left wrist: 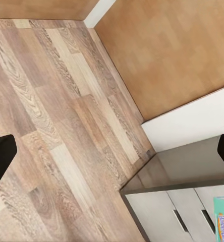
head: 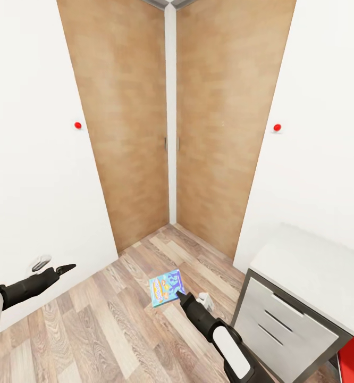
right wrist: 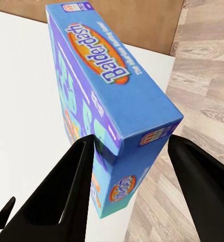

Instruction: Put all the toys in the child's room - the three board games (two on the bed and one on the table), the two jigsaw puzzles on the table, and the tennis ball on the table - inside the toy box on the table in the child's room.

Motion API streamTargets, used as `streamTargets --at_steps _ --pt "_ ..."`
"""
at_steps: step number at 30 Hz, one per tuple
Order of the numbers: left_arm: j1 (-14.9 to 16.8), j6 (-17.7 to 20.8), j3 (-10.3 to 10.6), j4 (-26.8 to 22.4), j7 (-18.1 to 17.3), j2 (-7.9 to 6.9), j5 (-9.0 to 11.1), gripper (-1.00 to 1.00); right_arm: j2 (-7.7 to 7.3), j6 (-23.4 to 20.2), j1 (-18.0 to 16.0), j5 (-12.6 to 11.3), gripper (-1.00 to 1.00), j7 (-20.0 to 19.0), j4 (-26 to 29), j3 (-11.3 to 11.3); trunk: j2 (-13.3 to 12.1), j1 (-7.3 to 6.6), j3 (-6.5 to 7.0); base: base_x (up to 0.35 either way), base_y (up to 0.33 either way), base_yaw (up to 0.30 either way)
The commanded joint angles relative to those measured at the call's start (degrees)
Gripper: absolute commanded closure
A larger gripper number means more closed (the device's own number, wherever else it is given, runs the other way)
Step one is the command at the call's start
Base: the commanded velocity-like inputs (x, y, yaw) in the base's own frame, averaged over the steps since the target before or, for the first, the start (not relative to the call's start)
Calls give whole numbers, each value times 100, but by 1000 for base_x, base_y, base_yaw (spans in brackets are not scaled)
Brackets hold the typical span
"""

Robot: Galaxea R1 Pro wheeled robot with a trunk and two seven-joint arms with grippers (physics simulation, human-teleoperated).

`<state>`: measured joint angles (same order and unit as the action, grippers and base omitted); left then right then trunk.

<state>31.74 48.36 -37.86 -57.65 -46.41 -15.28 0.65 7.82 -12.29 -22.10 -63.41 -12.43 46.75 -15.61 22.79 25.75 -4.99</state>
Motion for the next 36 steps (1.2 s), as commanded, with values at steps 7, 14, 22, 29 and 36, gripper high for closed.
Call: streamTargets --at_steps 7,14,22,29,36 --pt "7 44 -11 -1 -9 -1 6 -100 -2 -41 -5 -55 100 -7 1 9 13 4 -13 0 0 0" --pt "7 44 -11 -1 -5 -1 6 -100 2 -53 -4 -49 100 6 40 9 13 4 -13 0 0 0" --pt "7 42 -11 -1 -8 -1 6 -100 -34 -859 -276 -107 100 1264 234 30 13 4 -13 0 0 0" --pt "7 43 -11 -1 11 1 6 -100 -24 -2235 -440 -337 100 2252 555 310 13 4 -13 0 0 0" --pt "7 49 -11 -1 -17 -9 11 -100 -105 -3535 -331 -796 100 2396 1626 587 13 4 -13 0 0 0"
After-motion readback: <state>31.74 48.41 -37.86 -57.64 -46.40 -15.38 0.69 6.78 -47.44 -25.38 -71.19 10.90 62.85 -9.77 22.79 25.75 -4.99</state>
